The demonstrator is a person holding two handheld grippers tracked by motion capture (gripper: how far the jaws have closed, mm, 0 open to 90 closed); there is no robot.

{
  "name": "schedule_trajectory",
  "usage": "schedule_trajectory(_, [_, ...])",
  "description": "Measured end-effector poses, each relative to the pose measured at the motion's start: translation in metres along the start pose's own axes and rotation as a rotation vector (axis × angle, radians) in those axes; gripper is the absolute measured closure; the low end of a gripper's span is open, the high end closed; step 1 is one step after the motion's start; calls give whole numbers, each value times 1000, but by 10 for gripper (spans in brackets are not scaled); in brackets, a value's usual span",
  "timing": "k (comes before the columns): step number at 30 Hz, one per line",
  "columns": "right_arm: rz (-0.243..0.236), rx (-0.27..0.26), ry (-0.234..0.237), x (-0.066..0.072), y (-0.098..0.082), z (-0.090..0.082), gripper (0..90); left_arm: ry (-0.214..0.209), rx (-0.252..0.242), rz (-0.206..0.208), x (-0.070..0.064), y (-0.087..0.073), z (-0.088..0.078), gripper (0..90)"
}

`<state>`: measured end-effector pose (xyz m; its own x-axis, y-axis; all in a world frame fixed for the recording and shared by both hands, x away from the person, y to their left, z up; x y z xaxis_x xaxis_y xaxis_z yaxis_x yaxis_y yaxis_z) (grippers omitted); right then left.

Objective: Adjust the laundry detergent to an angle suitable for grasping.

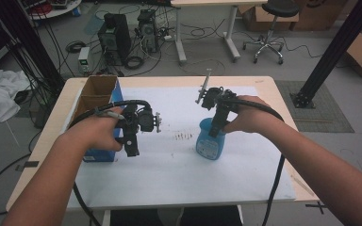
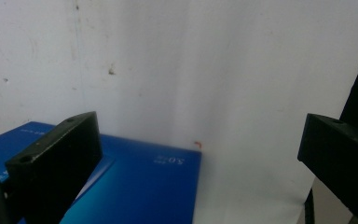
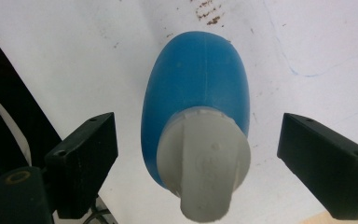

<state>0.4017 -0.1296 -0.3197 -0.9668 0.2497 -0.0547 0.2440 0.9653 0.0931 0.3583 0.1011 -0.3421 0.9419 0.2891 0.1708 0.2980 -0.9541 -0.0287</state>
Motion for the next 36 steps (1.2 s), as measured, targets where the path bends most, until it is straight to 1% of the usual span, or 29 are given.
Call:
schedule_trajectory(10, [-13, -13, -16, 0, 1, -8, 55, -2, 5, 3, 0, 0, -2, 1])
schedule_trajectory(11, [-15, -13, -19, -1, 1, -9, 48, -6, 6, -2, 0, 0, -2, 1])
schedule_trajectory(16, [-23, -22, -29, -1, 1, -15, 16, -3, 6, 3, 0, 0, -2, 1])
schedule_trajectory(18, [-20, -29, -32, -2, 1, -18, 11, -3, 7, 3, 0, 0, -2, 1])
schedule_trajectory(25, [-34, -31, -44, -2, 1, -25, 0, -3, 4, 3, 0, 1, -3, 1])
schedule_trajectory(29, [-42, -42, -61, -3, 2, -32, 0, -4, 4, 2, -1, 1, -2, 1])
schedule_trajectory(30, [-44, -46, -57, -3, 2, -34, 0, -5, 5, 3, -1, 1, -2, 1])
schedule_trajectory(32, [-60, -49, -65, -5, 3, -38, 0, -6, 6, 3, -1, 1, -3, 1])
schedule_trajectory(34, [-88, -67, -69, -5, 5, -43, 0, -4, 4, 3, -1, 0, -4, 1])
schedule_trajectory(36, [-118, -71, -84, -7, 7, -48, 0, -3, 6, 3, -1, 0, -5, 1])
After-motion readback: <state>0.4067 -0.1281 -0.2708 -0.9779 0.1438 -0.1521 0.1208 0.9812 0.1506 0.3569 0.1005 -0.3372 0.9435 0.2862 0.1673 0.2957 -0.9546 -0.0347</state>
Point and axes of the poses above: each handheld gripper's, and its own axes: z roughly forward along the jaws, y roughly out of its top, x roughly to its left, the point moved 6 cm from there along z, roughly forward along the jaws, and after that the axes turned 10 degrees about -z, right-handed, at the moved point
